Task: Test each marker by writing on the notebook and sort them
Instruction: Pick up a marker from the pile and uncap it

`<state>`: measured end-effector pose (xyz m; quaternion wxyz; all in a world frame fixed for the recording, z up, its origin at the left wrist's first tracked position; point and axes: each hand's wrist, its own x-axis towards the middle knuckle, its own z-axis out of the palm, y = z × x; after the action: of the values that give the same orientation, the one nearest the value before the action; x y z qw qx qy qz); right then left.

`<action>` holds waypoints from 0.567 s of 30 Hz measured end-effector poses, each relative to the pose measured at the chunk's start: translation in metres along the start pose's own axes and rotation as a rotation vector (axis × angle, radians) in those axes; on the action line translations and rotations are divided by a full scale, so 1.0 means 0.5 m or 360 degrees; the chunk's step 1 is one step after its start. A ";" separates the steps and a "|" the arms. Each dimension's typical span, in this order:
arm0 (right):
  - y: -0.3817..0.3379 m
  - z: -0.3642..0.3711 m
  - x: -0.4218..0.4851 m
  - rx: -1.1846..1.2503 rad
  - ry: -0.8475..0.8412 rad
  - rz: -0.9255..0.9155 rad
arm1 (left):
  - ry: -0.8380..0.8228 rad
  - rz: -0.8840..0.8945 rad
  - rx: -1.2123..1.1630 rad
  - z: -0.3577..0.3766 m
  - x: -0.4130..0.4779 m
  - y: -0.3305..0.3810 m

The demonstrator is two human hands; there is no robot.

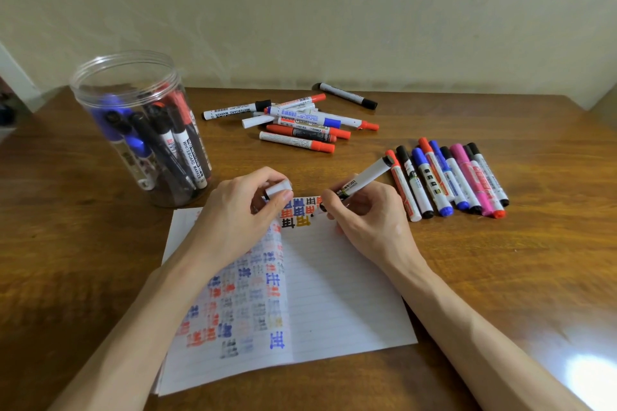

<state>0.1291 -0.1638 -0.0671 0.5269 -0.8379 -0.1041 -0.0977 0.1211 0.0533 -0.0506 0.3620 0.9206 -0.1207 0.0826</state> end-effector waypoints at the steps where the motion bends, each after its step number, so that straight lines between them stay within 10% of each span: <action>1: 0.000 0.000 0.000 -0.0004 -0.0008 0.0002 | 0.0001 0.0001 0.0003 0.000 0.000 -0.001; 17: -0.003 -0.002 -0.001 -0.0035 -0.0009 0.0047 | -0.0003 0.0015 0.0000 0.000 0.001 -0.003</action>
<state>0.1282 -0.1639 -0.0654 0.5186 -0.8454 -0.0923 -0.0887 0.1219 0.0542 -0.0512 0.3615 0.9201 -0.1252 0.0835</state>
